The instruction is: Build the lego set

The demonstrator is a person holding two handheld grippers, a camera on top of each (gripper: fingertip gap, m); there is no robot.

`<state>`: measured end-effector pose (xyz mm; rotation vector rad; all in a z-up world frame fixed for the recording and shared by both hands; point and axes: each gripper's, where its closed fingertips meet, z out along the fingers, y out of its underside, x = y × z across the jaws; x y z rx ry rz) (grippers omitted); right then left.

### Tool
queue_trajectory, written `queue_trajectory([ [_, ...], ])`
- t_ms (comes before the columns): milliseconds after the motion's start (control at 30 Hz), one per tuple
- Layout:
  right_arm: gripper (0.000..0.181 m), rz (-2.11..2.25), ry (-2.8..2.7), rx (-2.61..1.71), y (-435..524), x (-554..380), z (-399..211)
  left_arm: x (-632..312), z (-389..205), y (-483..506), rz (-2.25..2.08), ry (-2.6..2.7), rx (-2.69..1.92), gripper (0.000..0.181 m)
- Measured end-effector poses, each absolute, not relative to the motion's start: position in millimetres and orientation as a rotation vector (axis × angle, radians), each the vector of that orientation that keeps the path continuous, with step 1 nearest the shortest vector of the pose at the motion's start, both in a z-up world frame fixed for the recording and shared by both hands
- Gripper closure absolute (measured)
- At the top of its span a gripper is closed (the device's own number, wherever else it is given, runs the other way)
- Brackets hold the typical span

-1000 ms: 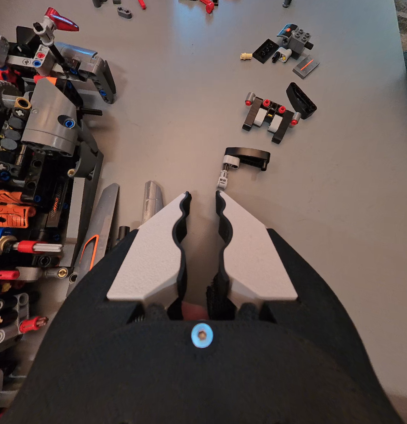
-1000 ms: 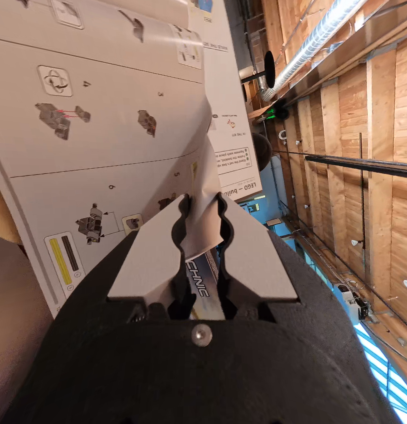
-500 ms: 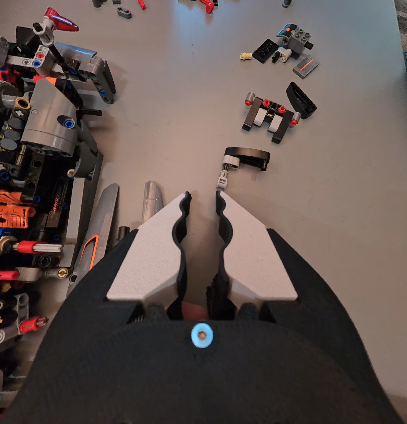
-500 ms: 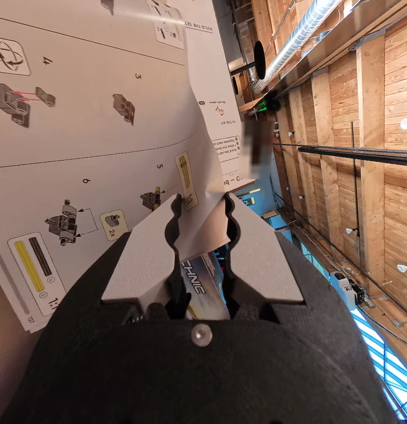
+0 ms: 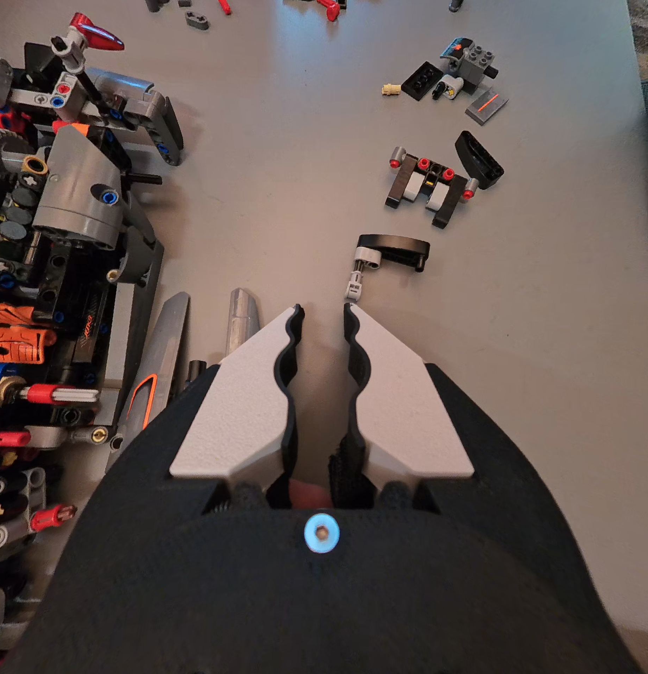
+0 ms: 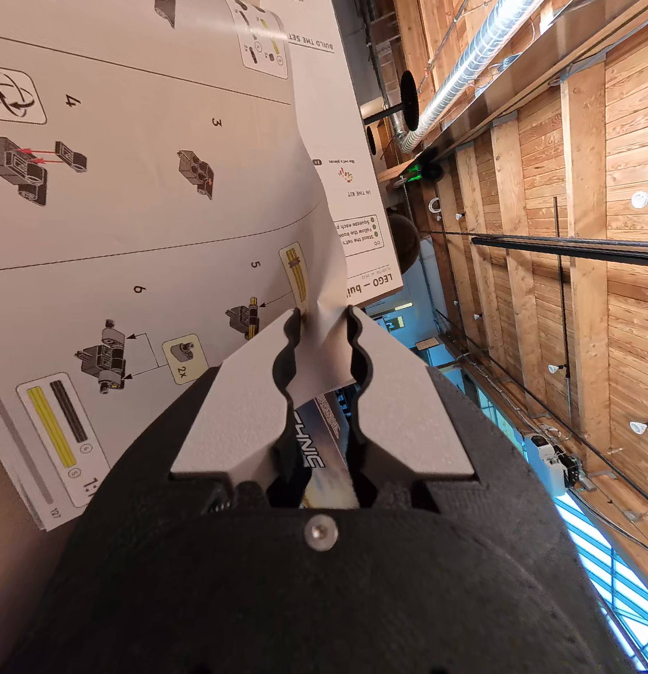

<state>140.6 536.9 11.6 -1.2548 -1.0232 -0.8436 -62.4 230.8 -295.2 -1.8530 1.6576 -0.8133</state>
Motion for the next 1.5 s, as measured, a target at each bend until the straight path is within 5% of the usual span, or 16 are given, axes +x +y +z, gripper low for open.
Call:
queue_trajectory([
  [267,0.173,-0.914,-1.064,-1.205,535,133,5,-62,-295,231,-0.816,1.657,-1.854,0.16],
  [833,0.176,-0.997,-1.169,-1.123,521,104,-2,-62,-295,231,-0.817,1.658,-1.854,0.16],
  [1267,0.181,-0.074,-1.045,-1.537,517,92,-4,-62,-294,230,-0.812,1.668,-1.838,0.158],
  [1500,0.181,-0.201,-1.163,-1.421,506,87,-3,-70,-248,240,-0.865,1.506,-1.754,0.15],
])
